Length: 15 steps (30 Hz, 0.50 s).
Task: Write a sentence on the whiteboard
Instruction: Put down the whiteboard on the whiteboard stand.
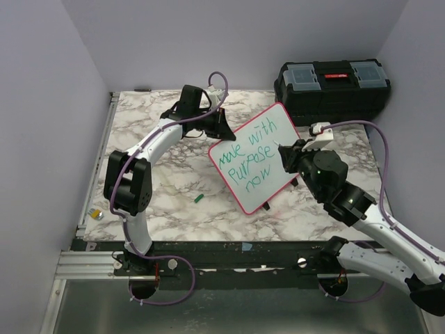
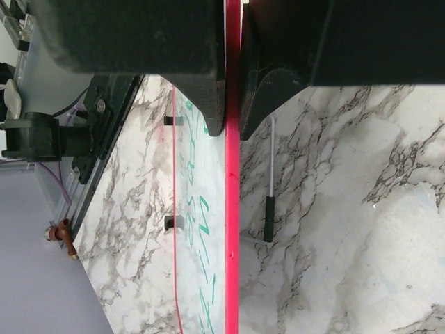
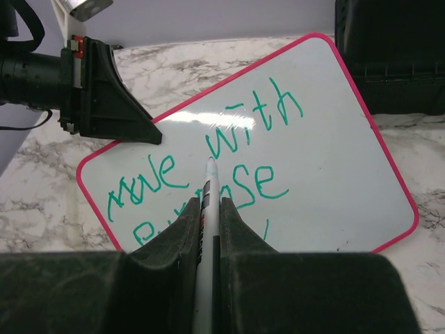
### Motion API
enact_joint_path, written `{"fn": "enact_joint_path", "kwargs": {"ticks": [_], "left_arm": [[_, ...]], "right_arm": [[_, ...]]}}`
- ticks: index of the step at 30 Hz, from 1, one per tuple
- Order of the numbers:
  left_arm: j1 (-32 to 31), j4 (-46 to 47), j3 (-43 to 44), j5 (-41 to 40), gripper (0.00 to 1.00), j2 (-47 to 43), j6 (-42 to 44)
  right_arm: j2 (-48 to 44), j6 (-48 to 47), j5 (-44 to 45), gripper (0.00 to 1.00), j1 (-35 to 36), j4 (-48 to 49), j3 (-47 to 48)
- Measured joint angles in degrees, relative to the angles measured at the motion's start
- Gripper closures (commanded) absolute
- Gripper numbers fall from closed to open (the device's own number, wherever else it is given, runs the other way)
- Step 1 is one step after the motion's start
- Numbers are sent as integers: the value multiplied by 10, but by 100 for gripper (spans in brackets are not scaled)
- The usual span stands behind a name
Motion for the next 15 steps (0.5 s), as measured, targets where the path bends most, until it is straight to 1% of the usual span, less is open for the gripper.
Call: {"fn": "enact_joint_path", "kwargs": {"ticks": [8,12,15], "left_arm": [[-2,-6,0,-10,92,0,0],[-2,-6,0,-12,84,0,1],[-2,-11,0,-21,81,1,10]], "right_arm": [[-10,9,2,99,0,-7,-19],[-10,10,2,99,0,-8,-21],[-9,10,2,99,0,-8,-22]]}}
